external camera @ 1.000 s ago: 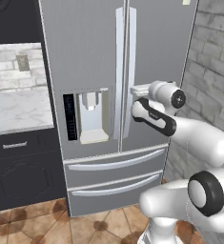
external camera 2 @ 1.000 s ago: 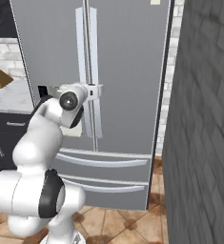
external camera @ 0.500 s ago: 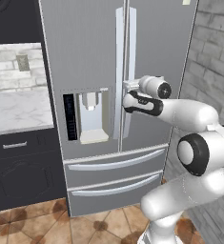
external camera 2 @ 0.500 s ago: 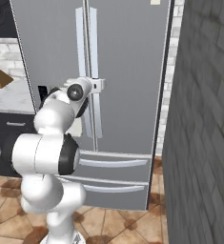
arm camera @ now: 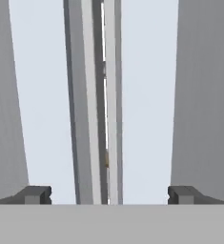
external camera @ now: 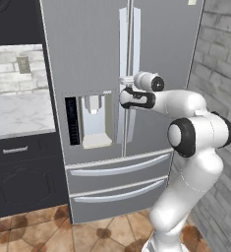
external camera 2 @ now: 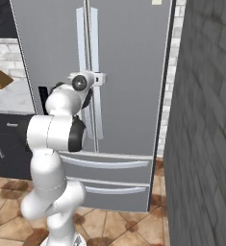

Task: Retrieve the fish from the fridge and place it on the saucepan with marinade on the stove.

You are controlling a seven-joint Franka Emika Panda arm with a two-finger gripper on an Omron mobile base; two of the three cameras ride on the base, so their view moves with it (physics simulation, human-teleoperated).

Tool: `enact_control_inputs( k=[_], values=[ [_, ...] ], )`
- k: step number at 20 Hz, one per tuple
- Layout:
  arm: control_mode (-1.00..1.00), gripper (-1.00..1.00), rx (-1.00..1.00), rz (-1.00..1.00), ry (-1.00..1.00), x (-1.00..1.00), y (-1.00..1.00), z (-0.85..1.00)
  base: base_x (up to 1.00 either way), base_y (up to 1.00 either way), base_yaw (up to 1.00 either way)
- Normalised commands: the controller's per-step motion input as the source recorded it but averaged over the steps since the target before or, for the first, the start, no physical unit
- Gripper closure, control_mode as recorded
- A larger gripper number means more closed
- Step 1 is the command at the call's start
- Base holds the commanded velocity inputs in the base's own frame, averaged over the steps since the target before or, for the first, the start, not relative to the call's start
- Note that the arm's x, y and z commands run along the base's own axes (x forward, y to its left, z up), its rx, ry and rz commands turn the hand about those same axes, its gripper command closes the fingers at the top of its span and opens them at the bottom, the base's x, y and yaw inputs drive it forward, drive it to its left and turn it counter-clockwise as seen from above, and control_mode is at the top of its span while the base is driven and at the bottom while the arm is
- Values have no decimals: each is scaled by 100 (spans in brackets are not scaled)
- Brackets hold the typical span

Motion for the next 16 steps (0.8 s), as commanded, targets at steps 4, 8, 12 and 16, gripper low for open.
enact_control_inputs(
  k=[4, 8, 12, 16],
  values=[
    [-100, -100, 7, 10, 0, 60, -56, -9, 0, 0, 0],
    [-100, -100, 5, 6, 2, 36, -32, 0, 0, 0, 0],
    [-100, -100, 0, 0, 0, 33, -2, -6, 0, 0, 0],
    [-100, -100, 0, 2, 0, 79, -8, -20, 0, 0, 0]
  ],
)
